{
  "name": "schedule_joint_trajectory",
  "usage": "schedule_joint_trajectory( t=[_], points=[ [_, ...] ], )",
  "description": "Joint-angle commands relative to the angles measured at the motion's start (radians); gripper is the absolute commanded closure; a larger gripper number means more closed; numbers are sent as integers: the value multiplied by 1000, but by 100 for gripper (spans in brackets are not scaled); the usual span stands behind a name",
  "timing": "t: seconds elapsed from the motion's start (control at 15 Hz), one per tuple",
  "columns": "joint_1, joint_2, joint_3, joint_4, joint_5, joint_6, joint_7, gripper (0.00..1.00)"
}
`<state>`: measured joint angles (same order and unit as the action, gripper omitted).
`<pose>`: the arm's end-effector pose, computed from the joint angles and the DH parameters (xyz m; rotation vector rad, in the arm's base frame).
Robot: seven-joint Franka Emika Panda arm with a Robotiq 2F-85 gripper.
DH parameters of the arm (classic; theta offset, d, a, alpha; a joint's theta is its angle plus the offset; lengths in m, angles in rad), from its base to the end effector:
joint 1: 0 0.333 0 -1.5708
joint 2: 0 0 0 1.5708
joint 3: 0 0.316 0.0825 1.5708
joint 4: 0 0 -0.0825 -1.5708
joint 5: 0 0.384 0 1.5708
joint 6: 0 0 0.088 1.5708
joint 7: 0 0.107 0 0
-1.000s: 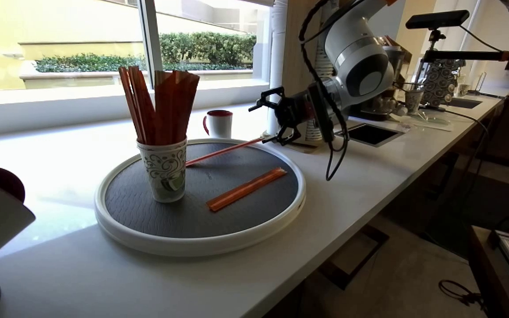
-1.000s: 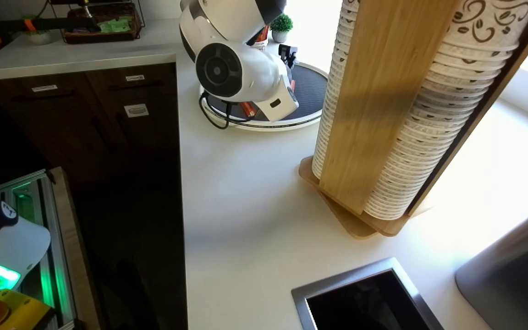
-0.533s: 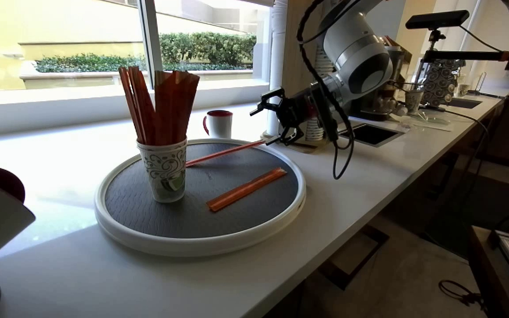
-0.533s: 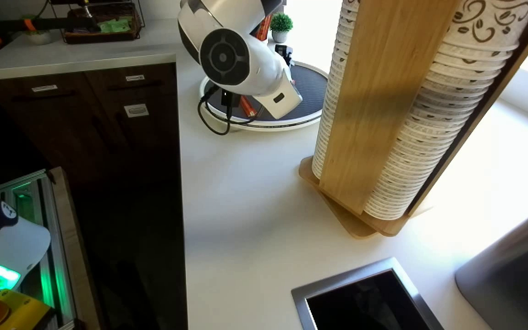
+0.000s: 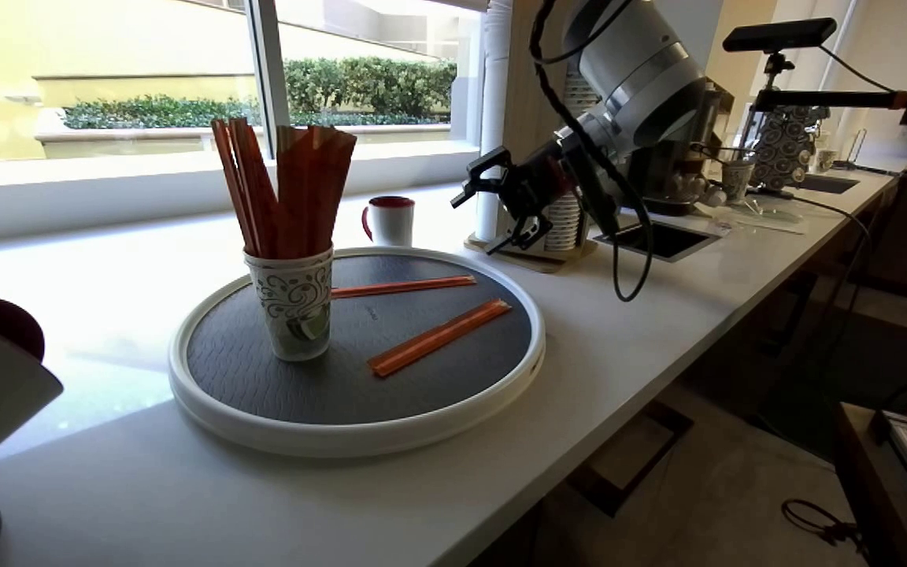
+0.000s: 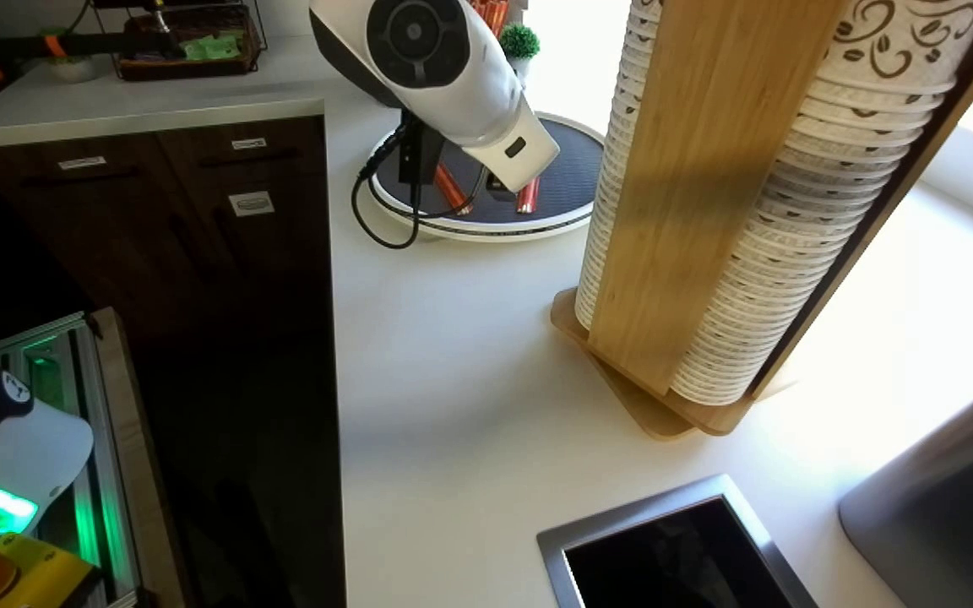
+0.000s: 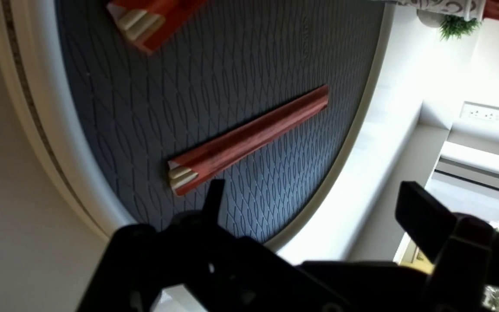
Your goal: Remove one orange packet from the coffee cup and place it on the tray.
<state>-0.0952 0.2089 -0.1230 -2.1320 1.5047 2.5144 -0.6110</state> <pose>0.5637 -0.1324 0.3221 -2.1001 0.9254 -0.6163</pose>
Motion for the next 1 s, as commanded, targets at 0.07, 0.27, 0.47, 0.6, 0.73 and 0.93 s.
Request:
schedule_joint_trajectory(
  t=[0.07,0.27,0.47,0.6,0.73,0.93],
  points=[
    [75,-109,-41,-65,-343,14,218,0],
    [182,-157,-137,-103,-591,15,364,0],
    [278,-175,-245,-94,-835,-14,494,0],
    [315,-186,-305,-54,-999,-79,581,0],
    [318,-228,-320,-1,-1160,-229,673,0],
    [166,-336,-115,37,-1269,-477,741,0]
  ],
)
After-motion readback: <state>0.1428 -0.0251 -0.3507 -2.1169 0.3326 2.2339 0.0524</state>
